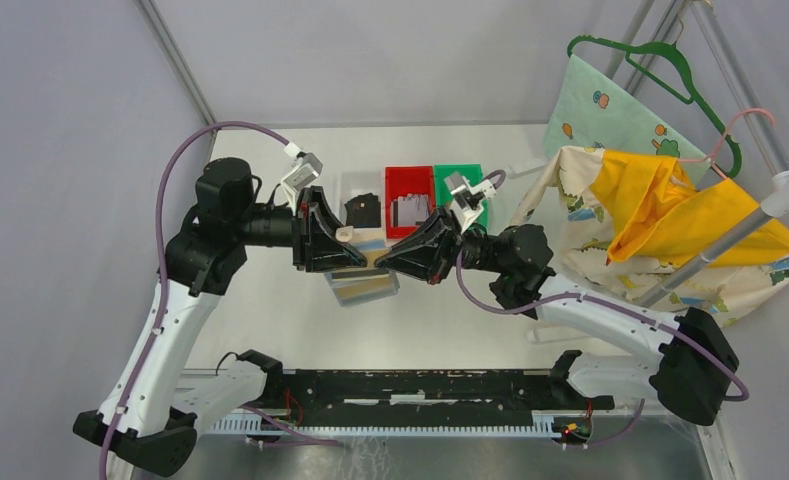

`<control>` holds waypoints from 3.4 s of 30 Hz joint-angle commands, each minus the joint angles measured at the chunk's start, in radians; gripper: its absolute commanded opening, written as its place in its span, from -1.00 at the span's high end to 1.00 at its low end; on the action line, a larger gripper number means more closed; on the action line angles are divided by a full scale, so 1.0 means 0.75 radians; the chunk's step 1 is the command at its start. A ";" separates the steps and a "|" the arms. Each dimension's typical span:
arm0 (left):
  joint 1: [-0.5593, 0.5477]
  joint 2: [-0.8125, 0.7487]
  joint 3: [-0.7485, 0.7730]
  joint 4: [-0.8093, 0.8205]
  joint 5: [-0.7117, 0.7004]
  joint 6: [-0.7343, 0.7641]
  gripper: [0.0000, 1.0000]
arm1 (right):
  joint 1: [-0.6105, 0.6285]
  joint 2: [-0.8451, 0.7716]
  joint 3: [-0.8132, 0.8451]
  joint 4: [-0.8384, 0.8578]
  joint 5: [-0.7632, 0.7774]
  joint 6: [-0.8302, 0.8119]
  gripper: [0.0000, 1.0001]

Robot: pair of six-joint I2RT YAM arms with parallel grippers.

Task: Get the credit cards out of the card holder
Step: Remove the credit card from the card holder.

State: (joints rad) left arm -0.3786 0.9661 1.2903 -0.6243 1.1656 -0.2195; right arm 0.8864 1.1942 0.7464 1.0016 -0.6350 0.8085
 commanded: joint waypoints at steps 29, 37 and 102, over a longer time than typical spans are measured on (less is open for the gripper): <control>-0.001 0.056 0.043 -0.098 -0.400 0.132 0.96 | -0.146 -0.128 0.347 -0.793 0.236 -0.133 -0.10; 0.027 0.101 0.022 0.066 -0.533 -0.071 0.96 | -0.140 -0.232 0.069 -0.394 0.353 0.160 -0.19; 0.073 0.054 -0.172 0.540 -0.299 -0.735 0.88 | -0.049 0.300 -0.184 0.744 0.384 0.612 0.99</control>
State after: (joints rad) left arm -0.3351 1.0328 1.1595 -0.2935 0.9199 -0.7322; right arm 0.8490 1.4567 0.5999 1.4940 -0.3534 1.2781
